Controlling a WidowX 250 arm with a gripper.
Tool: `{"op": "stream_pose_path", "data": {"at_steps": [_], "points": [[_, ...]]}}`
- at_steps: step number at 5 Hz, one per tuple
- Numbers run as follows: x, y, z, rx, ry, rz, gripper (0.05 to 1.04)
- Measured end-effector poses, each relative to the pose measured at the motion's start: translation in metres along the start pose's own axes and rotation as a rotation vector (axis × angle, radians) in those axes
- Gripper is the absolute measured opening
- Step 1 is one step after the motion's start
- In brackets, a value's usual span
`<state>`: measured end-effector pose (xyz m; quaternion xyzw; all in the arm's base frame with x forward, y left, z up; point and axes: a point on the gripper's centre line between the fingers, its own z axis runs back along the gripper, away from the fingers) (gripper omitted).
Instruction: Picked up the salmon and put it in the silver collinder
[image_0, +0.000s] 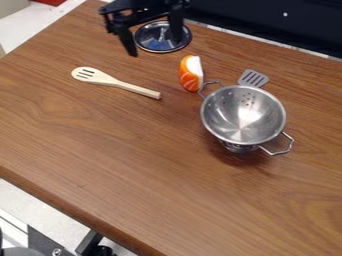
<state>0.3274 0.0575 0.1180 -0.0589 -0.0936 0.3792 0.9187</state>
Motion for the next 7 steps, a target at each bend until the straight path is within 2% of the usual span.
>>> {"op": "stream_pose_path", "data": {"at_steps": [2, 3, 5, 6, 7], "points": [[0.009, -0.026, -0.019, 0.011, -0.054, 0.052, 1.000], [0.014, -0.030, -0.039, 0.054, -0.070, 0.070, 1.000], [0.019, -0.032, -0.065, 0.115, -0.073, 0.073, 1.000], [0.019, -0.034, -0.075, 0.131, -0.066, 0.073, 0.999], [0.018, -0.036, -0.078, 0.130, -0.084, 0.063, 1.000]]}}
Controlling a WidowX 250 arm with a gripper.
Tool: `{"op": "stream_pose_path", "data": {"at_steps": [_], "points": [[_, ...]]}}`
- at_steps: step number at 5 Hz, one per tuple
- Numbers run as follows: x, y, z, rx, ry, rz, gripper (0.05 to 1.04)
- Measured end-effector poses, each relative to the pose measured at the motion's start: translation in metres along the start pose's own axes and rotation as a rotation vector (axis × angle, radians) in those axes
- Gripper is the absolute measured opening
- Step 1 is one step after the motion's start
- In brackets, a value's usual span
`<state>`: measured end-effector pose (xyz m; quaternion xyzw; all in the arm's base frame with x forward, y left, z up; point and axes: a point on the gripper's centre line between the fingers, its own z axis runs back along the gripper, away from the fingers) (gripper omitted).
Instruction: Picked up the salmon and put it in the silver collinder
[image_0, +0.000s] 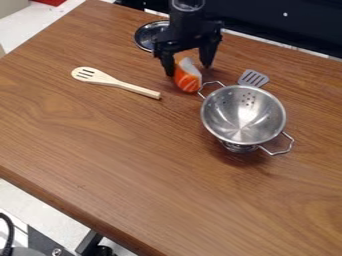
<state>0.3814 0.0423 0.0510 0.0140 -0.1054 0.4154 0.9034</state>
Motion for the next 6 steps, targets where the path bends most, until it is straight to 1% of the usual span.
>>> {"op": "stream_pose_path", "data": {"at_steps": [1, 2, 3, 4, 5, 6], "points": [[-0.002, 0.000, -0.002, 0.000, -0.001, 0.011, 1.000], [-0.008, 0.002, -0.006, 0.015, 0.001, 0.011, 1.000], [-0.012, 0.003, -0.007, 0.027, 0.000, 0.012, 0.955], [-0.015, 0.004, -0.010, 0.032, -0.007, 0.012, 0.716], [-0.017, 0.006, -0.010, 0.031, 0.022, 0.030, 0.616], [-0.016, 0.007, -0.009, 0.034, 0.021, 0.034, 0.615]]}}
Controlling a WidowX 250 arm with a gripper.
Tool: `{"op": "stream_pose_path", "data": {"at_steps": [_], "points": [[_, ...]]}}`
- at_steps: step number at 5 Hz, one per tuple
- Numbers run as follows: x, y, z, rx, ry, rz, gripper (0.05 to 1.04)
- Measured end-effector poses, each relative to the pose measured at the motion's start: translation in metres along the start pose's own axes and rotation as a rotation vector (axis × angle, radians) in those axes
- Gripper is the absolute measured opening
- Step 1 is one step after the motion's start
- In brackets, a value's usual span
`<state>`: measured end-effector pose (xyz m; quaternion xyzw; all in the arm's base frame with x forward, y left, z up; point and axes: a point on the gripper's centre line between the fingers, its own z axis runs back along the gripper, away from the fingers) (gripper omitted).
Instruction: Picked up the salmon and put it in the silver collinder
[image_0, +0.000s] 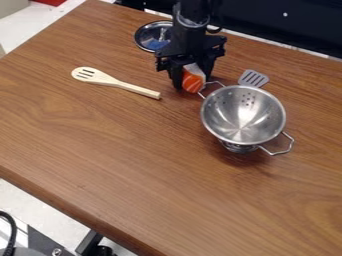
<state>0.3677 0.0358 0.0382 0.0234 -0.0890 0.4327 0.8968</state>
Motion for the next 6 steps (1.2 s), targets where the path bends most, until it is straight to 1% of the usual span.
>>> {"op": "stream_pose_path", "data": {"at_steps": [1, 2, 3, 4, 5, 6], "points": [[0.001, 0.005, 0.004, 0.026, 0.027, 0.039, 0.615], [0.014, 0.000, 0.024, 0.016, 0.010, 0.084, 0.616], [0.019, 0.001, 0.040, 0.011, 0.020, 0.113, 0.615], [0.012, 0.003, 0.064, -0.024, 0.037, 0.101, 0.615], [-0.007, 0.004, 0.076, -0.033, 0.065, 0.051, 0.616], [-0.034, 0.009, 0.079, -0.061, 0.088, 0.005, 0.615]]}}
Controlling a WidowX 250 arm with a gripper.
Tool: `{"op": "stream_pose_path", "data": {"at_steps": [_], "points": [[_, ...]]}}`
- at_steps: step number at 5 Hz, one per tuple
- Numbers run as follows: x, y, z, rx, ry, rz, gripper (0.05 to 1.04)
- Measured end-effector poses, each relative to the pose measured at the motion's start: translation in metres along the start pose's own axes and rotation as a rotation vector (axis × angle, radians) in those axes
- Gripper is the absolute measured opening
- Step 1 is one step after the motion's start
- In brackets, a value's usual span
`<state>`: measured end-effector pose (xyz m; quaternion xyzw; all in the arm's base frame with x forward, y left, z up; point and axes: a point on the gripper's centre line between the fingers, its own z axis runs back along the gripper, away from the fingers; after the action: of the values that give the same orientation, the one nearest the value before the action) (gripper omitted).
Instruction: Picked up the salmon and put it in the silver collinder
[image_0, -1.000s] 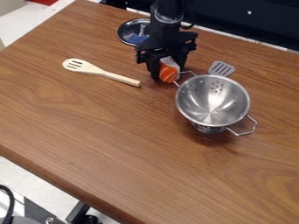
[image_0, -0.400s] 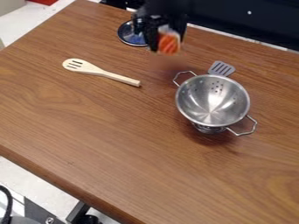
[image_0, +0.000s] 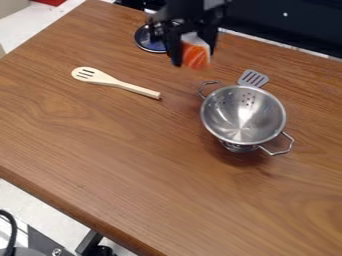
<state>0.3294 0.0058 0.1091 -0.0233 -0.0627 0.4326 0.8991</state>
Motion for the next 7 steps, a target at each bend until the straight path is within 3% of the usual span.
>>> {"op": "stream_pose_path", "data": {"at_steps": [2, 4, 7], "points": [[-0.040, -0.010, -0.008, -0.019, 0.024, -0.087, 0.616], [-0.067, -0.013, -0.024, -0.015, 0.012, -0.120, 0.615], [-0.069, -0.021, -0.024, -0.046, 0.001, -0.116, 0.615]]}}
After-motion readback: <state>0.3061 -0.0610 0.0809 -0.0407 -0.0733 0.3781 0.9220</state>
